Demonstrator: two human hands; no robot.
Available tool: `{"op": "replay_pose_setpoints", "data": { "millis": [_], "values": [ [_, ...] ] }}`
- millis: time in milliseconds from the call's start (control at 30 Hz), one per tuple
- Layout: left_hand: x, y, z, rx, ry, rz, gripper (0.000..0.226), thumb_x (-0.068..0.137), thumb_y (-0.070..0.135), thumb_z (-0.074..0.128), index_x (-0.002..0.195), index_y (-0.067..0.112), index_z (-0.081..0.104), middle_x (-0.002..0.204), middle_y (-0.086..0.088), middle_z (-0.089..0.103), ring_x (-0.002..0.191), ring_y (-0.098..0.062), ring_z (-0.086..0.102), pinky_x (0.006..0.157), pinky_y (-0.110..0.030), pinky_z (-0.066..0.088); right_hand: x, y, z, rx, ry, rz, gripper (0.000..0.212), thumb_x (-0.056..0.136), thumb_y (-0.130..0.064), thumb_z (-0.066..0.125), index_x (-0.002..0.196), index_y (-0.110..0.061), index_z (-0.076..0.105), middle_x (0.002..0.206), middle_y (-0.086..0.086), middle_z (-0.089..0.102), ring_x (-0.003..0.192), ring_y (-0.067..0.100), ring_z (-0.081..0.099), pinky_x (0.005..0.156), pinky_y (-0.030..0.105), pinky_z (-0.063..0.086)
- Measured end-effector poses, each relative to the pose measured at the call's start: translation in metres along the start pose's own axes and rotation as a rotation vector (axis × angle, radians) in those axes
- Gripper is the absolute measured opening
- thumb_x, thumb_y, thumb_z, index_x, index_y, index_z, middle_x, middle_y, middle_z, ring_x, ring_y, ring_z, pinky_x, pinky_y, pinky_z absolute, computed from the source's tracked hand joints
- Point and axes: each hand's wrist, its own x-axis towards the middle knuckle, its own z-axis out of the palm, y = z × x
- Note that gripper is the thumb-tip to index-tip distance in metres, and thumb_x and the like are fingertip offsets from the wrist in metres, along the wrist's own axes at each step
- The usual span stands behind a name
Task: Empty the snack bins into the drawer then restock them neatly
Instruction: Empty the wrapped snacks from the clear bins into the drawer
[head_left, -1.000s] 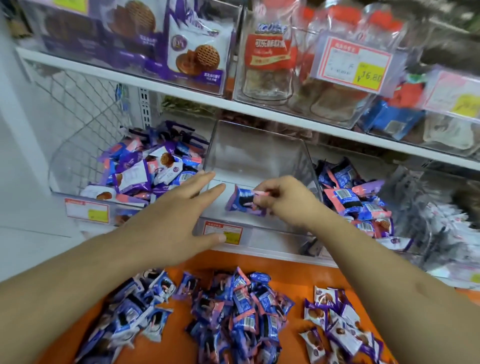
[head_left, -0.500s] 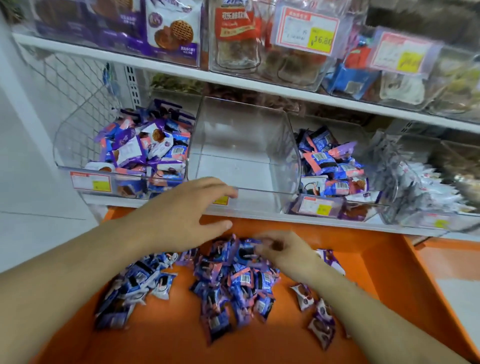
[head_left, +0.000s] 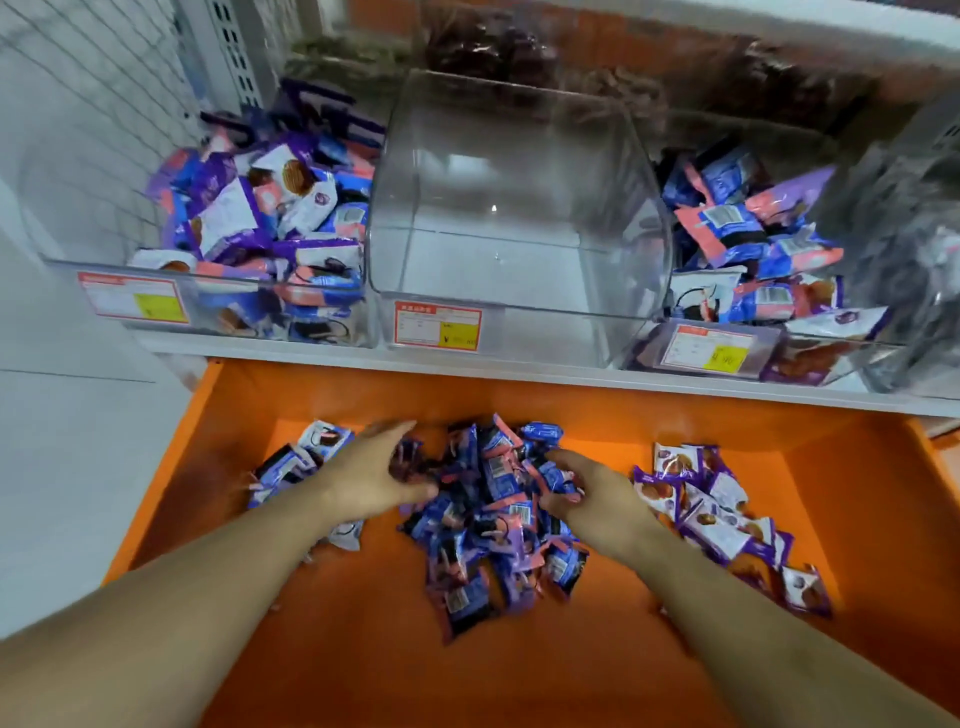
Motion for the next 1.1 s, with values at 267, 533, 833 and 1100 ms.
{"op": "replay_pose_setpoints", "data": {
  "millis": [267,533,833,1100],
  "values": [
    [0.064,-0.057,0.055,-0.122,-0.052,-0.141,0.133,0.059,0.079,0.083,0.164,0.043,0.009,0.173,0.007,-0.004,0.160,-0.021,0.008,0.127,-0.040,0.023,0.054,0.035,0.038,-0.013,0.027,-0.039,0.072,0.094,-0.031,0.078,0.157,-0.031,0.043,0.160,-0.006,0.045,0.149,0.018,0.040,0.115,0.027,0.034],
    [0.062,-0.044,0.090,-0.060,0.021,-0.063,0.133,0.065,0.071,0.084,0.165,0.039,0.002,0.173,0.009,-0.007,0.159,-0.017,0.009,0.125,-0.037,0.025,0.076,0.058,0.053,-0.084,0.075,-0.040,0.087,0.085,-0.042,0.083,0.158,-0.046,0.035,0.163,-0.008,0.039,0.153,0.024,0.025,0.125,0.051,0.029],
    [0.030,-0.043,0.107,-0.094,-0.192,-0.010,0.140,0.062,0.071,0.088,0.161,0.050,-0.008,0.172,0.017,-0.004,0.159,-0.014,0.006,0.128,-0.039,0.022,0.065,0.068,0.052,-0.014,-0.040,-0.010,0.091,0.084,-0.034,0.086,0.155,-0.054,0.034,0.160,-0.005,0.042,0.141,0.019,0.048,0.109,0.042,0.051],
    [0.025,-0.034,0.082,-0.107,0.003,0.013,0.117,0.070,0.071,0.082,0.163,0.037,0.020,0.170,0.011,0.021,0.154,-0.013,0.027,0.124,-0.033,0.029,0.060,0.066,0.050,0.074,0.046,-0.074,0.083,0.084,-0.022,0.082,0.145,-0.061,0.042,0.156,-0.013,0.045,0.146,0.019,0.042,0.114,0.047,0.047]
  ]
}}
